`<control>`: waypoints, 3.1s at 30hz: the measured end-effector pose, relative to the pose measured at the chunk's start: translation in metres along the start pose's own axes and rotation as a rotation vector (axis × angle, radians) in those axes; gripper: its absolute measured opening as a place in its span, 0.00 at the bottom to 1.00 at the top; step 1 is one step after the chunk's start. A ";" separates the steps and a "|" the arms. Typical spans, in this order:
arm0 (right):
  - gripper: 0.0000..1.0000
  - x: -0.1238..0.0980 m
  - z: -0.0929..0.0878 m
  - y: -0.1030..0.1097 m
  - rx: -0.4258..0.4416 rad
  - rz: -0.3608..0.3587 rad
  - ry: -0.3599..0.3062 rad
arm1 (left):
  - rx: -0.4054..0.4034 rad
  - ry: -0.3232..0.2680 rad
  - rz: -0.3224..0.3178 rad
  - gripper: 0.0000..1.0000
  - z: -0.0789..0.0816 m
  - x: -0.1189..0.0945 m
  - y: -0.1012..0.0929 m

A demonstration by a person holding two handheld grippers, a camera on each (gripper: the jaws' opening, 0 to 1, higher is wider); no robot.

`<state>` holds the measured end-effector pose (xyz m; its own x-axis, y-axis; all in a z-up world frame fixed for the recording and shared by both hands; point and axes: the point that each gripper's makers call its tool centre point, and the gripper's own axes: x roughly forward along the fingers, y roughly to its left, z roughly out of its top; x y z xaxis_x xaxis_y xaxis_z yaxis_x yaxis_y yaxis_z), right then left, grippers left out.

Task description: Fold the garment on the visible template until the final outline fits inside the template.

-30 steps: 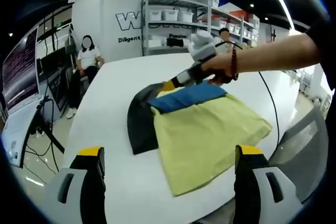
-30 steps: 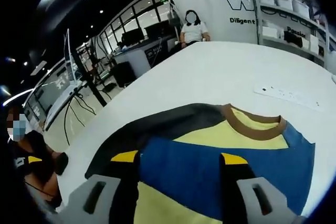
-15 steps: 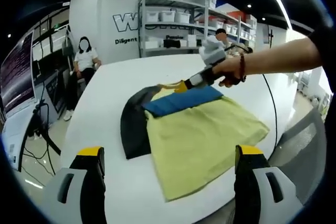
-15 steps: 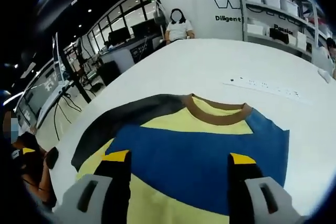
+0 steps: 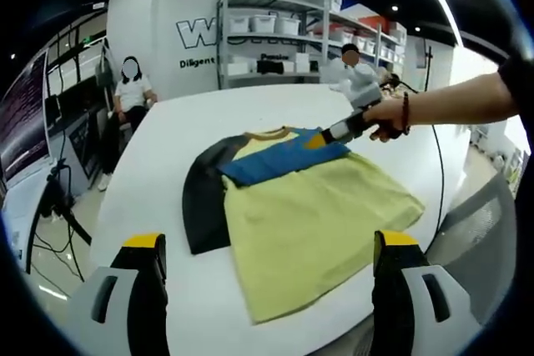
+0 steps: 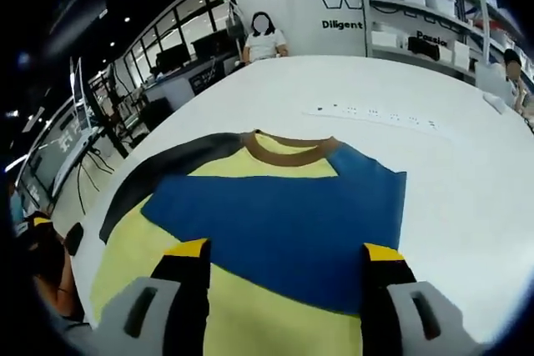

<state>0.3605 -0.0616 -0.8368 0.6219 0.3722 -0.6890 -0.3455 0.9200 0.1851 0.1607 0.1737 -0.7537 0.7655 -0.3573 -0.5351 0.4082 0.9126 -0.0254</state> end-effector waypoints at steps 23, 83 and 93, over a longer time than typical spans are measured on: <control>0.43 -0.024 -0.045 -0.049 0.131 -0.098 0.063 | 0.007 0.013 -0.018 0.99 -0.002 -0.002 -0.010; 0.03 -0.056 -0.055 -0.141 0.180 -0.251 0.089 | -0.002 0.028 -0.002 0.99 -0.006 0.003 0.000; 0.03 -0.066 -0.059 -0.162 0.188 -0.289 0.087 | 0.002 0.037 0.010 0.99 -0.007 0.004 0.003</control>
<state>0.3340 -0.2427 -0.8624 0.6099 0.0889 -0.7875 -0.0238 0.9953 0.0939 0.1619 0.1766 -0.7619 0.7508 -0.3407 -0.5660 0.4016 0.9156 -0.0184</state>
